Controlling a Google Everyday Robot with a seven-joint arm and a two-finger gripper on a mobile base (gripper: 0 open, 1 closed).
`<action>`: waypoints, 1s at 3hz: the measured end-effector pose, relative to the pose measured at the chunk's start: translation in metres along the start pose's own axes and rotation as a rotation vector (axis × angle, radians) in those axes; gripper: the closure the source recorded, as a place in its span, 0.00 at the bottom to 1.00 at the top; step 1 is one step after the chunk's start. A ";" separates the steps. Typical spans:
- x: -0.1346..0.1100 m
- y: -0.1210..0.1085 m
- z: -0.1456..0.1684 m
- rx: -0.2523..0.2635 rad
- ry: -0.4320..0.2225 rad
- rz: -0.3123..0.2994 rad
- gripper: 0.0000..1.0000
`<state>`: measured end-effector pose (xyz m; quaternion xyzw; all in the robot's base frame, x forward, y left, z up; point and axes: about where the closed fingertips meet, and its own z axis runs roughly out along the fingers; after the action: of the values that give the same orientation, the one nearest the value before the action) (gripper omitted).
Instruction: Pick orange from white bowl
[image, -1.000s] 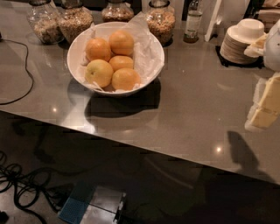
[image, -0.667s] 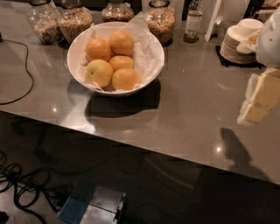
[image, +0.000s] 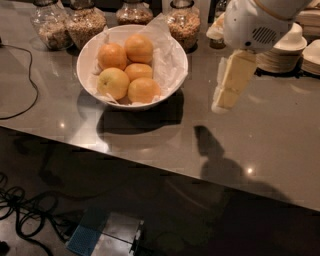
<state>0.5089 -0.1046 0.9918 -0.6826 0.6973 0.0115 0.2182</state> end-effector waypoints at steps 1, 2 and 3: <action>-0.051 -0.025 0.014 -0.003 -0.076 -0.076 0.00; -0.099 -0.040 0.035 -0.026 -0.125 -0.151 0.00; -0.142 -0.054 0.061 -0.061 -0.150 -0.210 0.00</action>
Offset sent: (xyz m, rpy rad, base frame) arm 0.0676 0.1627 0.0139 0.1023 -0.0320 0.2904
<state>0.5745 0.0453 0.9975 -0.7553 0.6032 0.0611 0.2488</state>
